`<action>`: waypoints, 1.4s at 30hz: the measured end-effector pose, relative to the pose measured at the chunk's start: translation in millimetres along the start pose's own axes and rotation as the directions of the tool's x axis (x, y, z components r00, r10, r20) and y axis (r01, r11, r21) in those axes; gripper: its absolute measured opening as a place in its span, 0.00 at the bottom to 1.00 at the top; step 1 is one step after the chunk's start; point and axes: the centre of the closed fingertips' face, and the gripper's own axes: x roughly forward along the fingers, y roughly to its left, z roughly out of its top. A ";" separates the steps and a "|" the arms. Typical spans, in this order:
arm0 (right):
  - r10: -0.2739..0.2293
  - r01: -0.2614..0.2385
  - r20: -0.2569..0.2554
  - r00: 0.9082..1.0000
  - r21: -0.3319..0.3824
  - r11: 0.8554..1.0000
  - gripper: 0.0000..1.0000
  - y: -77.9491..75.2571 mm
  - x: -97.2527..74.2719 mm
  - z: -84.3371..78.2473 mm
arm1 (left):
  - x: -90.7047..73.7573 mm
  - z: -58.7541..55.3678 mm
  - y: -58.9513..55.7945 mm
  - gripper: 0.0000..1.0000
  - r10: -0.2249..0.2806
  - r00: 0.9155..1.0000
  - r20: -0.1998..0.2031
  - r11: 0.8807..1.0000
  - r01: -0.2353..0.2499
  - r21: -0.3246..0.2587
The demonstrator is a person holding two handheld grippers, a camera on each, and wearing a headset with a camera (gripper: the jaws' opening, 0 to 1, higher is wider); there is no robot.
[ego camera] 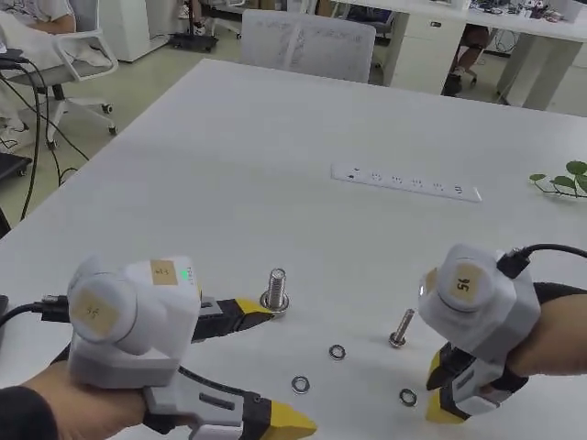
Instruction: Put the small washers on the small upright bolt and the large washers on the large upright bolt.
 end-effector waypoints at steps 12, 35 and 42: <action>-0.018 0.019 0.009 1.000 -0.034 0.999 0.21 0.0 1.9 14.3 | -0.9 4.1 0.2 0.74 0.003 1.000 0.006 1.000 -0.003 0.005; -0.063 0.063 0.004 0.998 -0.097 0.993 0.16 -0.5 2.2 18.8 | -0.3 6.8 1.6 0.74 0.008 1.000 0.011 1.000 -0.008 0.003; -0.062 0.062 0.001 0.998 -0.105 0.992 0.14 -1.0 1.8 18.8 | -1.0 7.8 1.0 0.74 0.008 1.000 0.014 1.000 -0.008 0.005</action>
